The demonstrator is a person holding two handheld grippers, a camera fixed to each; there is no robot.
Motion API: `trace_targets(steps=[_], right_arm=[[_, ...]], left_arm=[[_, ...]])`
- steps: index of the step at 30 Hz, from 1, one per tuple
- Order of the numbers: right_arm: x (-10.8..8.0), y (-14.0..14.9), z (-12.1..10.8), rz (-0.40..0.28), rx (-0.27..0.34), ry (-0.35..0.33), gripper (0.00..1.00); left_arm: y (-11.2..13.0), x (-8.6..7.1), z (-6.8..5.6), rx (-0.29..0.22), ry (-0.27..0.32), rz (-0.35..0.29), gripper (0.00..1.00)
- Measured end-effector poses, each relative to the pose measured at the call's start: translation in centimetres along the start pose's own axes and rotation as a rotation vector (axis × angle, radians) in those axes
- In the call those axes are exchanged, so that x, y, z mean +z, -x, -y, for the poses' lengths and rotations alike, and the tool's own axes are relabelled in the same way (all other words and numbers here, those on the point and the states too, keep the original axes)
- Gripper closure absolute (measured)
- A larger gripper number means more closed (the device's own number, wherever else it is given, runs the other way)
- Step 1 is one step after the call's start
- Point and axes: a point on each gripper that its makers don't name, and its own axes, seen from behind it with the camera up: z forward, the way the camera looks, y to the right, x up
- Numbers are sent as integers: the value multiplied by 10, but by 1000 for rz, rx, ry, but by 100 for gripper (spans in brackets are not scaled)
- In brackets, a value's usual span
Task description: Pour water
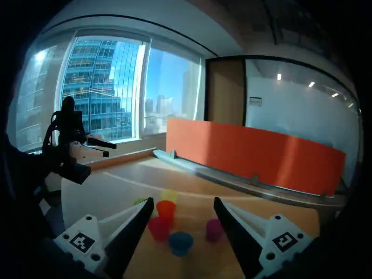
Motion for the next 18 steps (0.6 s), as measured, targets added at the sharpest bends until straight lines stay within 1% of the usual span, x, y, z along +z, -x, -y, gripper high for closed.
trace_targets(steps=[8,18], right_arm=[[6,20,6,62,-23,-24,0],[15,53,8,124,-11,-46,0]], left_arm=[[17,6,1,2,27,39,9],[55,16,3,-8,48,100,9]])
